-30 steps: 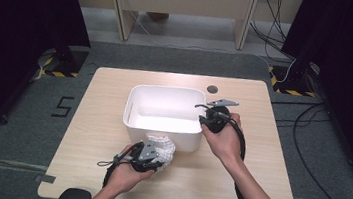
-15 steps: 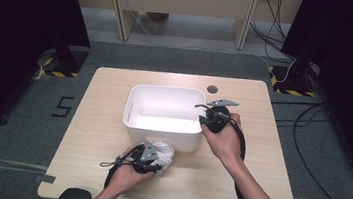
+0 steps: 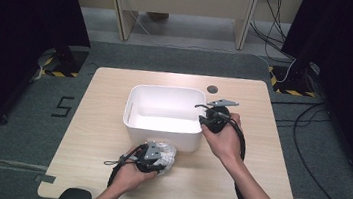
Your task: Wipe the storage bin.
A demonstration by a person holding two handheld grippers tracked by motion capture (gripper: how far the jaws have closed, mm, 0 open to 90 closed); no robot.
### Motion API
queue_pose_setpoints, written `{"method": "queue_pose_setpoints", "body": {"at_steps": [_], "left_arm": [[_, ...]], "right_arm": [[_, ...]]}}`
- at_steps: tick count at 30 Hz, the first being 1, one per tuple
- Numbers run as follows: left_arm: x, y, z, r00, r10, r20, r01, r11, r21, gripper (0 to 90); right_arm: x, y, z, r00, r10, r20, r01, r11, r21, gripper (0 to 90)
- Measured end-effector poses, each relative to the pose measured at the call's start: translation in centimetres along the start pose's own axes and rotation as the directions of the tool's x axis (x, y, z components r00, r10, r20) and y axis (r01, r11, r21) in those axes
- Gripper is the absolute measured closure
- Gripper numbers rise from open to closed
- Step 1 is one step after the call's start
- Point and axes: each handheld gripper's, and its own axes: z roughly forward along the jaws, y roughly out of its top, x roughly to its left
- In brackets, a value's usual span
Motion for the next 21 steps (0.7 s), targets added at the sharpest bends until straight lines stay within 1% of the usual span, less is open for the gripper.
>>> {"method": "queue_pose_setpoints", "body": {"at_steps": [7,14,21], "left_arm": [[-0.4,0.5,0.5,0.9998,0.016,0.007,-0.016,0.9999,-0.002,69.0],[-0.9,1.1,0.9,0.9991,0.036,0.024,-0.036,0.9993,0.000,69.1],[-1.1,1.3,0.9,0.9987,0.042,0.030,-0.042,0.9991,-0.005,69.1]], "right_arm": [[0.0,0.0,0.0,1.0000,0.000,0.000,0.000,1.000,0.000,72.8],[0.0,0.0,0.0,1.0000,0.001,0.000,-0.001,1.000,0.000,72.8],[0.0,0.0,0.0,1.0000,-0.001,0.002,0.001,1.000,0.001,72.8]]}}
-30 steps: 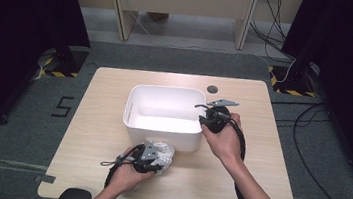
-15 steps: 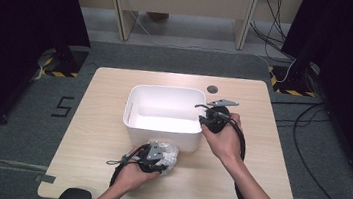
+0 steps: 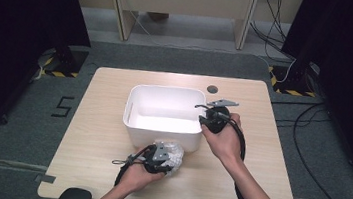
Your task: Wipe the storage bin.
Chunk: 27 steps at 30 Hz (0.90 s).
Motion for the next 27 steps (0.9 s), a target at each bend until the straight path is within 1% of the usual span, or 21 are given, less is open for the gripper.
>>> {"method": "queue_pose_setpoints", "body": {"at_steps": [5,6,8,11,15,17,20,23,24,27], "left_arm": [[-0.1,0.5,-0.5,1.0000,0.003,0.002,-0.003,0.9997,-0.023,69.1],[-0.2,0.6,-0.6,1.0000,0.002,-0.002,-0.002,0.9994,-0.035,69.1],[-0.3,0.9,-1.0,0.9999,0.010,-0.005,-0.010,0.9989,-0.045,69.1],[-0.5,1.5,-1.7,0.9998,0.015,-0.015,-0.016,0.9969,-0.076,69.1],[-0.6,2.3,-2.8,0.9992,0.030,-0.026,-0.032,0.9941,-0.104,69.1],[-0.6,2.7,-3.3,0.9988,0.039,-0.031,-0.042,0.9932,-0.108,69.1],[-0.7,3.2,-3.8,0.9985,0.038,-0.040,-0.043,0.9910,-0.127,69.1],[-0.6,3.4,-4.0,0.9984,0.039,-0.040,-0.044,0.9908,-0.128,69.1],[-0.6,3.4,-3.9,0.9988,0.032,-0.038,-0.037,0.9905,-0.133,69.1],[-0.6,3.4,-3.7,0.9987,0.031,-0.039,-0.036,0.9905,-0.132,69.1]], "right_arm": [[0.0,0.0,0.0,1.0000,0.000,0.000,0.000,1.000,0.000,72.8],[0.0,0.0,0.0,1.0000,0.001,0.000,-0.001,1.000,0.000,72.8],[0.0,0.0,0.0,1.0000,0.000,0.000,0.000,1.000,0.000,72.8],[0.0,0.0,0.0,1.0000,0.001,-0.001,-0.001,1.000,-0.001,72.8],[0.0,0.0,0.0,1.0000,0.001,0.000,-0.001,1.000,-0.002,72.8],[0.0,0.0,0.0,1.0000,0.001,0.000,-0.001,1.000,-0.001,72.8],[0.0,0.0,0.0,1.0000,0.002,0.000,-0.002,1.000,0.000,72.6],[0.0,0.0,0.0,1.0000,0.002,0.000,-0.002,1.000,0.000,72.6],[0.0,0.0,0.0,1.0000,0.002,0.000,-0.002,1.000,0.000,72.6],[0.0,0.0,0.0,1.0000,0.004,0.000,-0.004,1.000,0.000,72.5]]}}
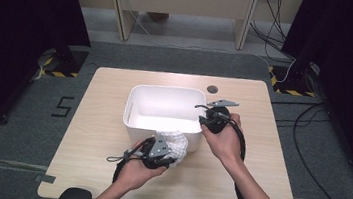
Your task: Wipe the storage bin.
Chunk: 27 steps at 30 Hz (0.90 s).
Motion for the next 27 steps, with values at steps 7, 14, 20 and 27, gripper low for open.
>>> {"method": "queue_pose_setpoints", "body": {"at_steps": [7,14,20,27], "left_arm": [[-0.1,0.3,0.3,1.0000,0.005,0.005,-0.005,1.0000,0.004,69.1],[-0.5,0.8,1.1,0.9997,0.013,0.020,-0.013,0.9999,0.006,69.1],[-0.7,1.2,1.6,0.9992,0.027,0.030,-0.027,0.9996,0.008,69.1],[-0.8,1.2,1.9,0.9989,0.032,0.033,-0.032,0.9994,0.011,69.1]], "right_arm": [[0.0,0.0,0.0,1.0000,0.000,0.003,0.000,1.000,0.000,72.5],[0.0,0.0,0.0,1.0000,0.000,0.002,0.000,1.000,0.000,72.4],[0.0,0.0,0.0,1.0000,-0.001,0.001,0.001,1.000,0.001,72.3],[0.1,0.0,-0.1,1.0000,0.002,-0.001,-0.002,1.000,0.003,72.2]]}}
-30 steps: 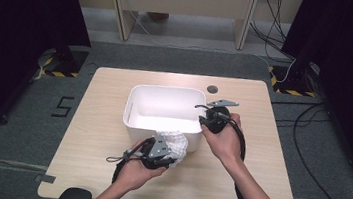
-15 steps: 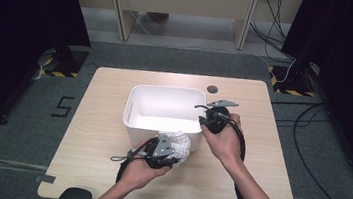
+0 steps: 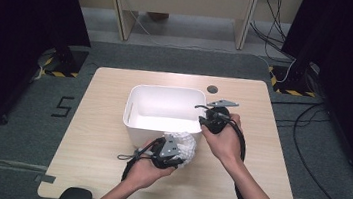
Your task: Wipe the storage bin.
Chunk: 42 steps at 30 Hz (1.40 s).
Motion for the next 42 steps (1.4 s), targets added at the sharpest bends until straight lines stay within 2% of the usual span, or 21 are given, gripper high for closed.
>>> {"method": "queue_pose_setpoints", "body": {"at_steps": [13,22,24,34,42], "left_arm": [[-0.1,-1.6,1.5,1.0000,-0.003,0.004,0.003,0.9984,0.057,69.1],[0.1,-3.3,3.1,0.9996,-0.026,0.016,0.024,0.9926,0.119,69.1],[0.1,-3.6,3.3,0.9990,-0.042,0.018,0.039,0.9921,0.119,69.1],[0.3,-3.6,3.5,0.9961,-0.082,0.034,0.077,0.9900,0.118,69.1],[0.1,-3.0,4.2,0.9965,-0.063,0.055,0.055,0.9901,0.129,69.1]], "right_arm": [[0.0,0.0,0.0,1.0000,-0.006,-0.001,0.006,1.000,0.001,72.0],[0.0,0.0,0.0,1.0000,-0.005,-0.002,0.005,1.000,0.001,72.0],[0.0,0.0,0.0,1.0000,-0.004,-0.002,0.004,1.000,0.002,72.0],[0.0,0.0,0.0,1.0000,-0.005,-0.002,0.005,1.000,0.001,72.0],[0.0,-0.1,0.0,1.0000,-0.004,0.000,0.004,1.000,-0.001,71.7]]}}
